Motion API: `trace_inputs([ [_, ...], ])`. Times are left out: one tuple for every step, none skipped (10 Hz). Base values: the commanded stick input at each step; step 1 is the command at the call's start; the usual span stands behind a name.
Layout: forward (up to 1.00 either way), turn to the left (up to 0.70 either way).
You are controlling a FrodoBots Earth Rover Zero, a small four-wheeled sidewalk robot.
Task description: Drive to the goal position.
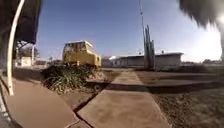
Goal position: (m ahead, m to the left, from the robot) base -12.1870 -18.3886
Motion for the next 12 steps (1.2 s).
trace_inputs([
  [0.45,-0.27],
  [0.45,-0.27],
  [0.45,-0.27],
  [0.45,-0.27],
  [0.45,-0.27],
  [0.45,-0.27],
  [0.45,-0.27],
  [0.45,-0.25],
  [0.45,-0.26],
  [0.45,-0.27],
  [0.45,-0.27],
  [0.45,-0.27],
])
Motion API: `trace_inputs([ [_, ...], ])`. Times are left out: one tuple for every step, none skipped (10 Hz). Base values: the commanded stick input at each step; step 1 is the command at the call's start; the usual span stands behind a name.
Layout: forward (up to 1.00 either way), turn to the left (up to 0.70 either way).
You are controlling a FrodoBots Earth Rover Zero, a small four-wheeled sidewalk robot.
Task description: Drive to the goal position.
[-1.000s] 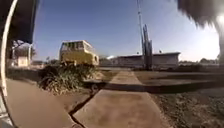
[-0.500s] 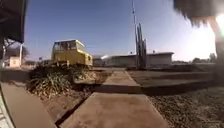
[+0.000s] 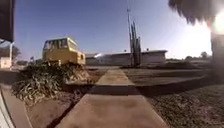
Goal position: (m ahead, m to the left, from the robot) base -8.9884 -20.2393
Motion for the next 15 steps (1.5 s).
trace_inputs([
  [0.46,-0.26],
  [0.61,-0.10],
  [0.70,0.00],
  [0.70,0.00],
  [0.70,0.00],
  [0.70,0.00],
  [0.70,0.14],
  [0.70,0.14],
  [0.70,0.11],
  [0.70,0.08],
  [0.70,0.00],
  [0.70,0.00],
  [0.70,0.00],
  [0.70,0.00],
  [0.70,0.00],
])
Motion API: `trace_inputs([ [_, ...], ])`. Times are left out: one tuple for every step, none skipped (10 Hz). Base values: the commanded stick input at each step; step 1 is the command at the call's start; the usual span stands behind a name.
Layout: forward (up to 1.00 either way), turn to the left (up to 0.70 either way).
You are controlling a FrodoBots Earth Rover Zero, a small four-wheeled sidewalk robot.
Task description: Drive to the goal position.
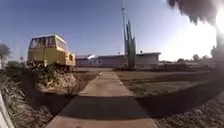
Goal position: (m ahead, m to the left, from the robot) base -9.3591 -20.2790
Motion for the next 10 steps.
trace_inputs([
  [0.70,0.00],
  [0.70,0.00],
  [0.70,0.00],
  [0.70,0.00],
  [0.70,0.00],
  [0.70,0.00],
  [0.70,0.00],
  [0.70,0.00],
  [0.70,0.00],
  [0.70,0.00],
])
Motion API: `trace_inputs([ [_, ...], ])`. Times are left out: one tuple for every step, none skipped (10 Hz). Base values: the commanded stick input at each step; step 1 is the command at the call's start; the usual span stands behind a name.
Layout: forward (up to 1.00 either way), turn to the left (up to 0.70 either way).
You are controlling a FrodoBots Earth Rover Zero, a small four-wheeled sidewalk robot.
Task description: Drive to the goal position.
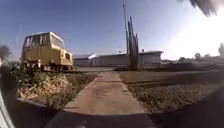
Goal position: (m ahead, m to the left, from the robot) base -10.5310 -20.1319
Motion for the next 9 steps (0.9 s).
trace_inputs([
  [0.70,0.00],
  [0.70,0.00],
  [0.70,0.00],
  [0.70,0.00],
  [0.70,0.00],
  [0.70,0.00],
  [0.70,0.00],
  [0.70,0.00],
  [0.70,0.00],
])
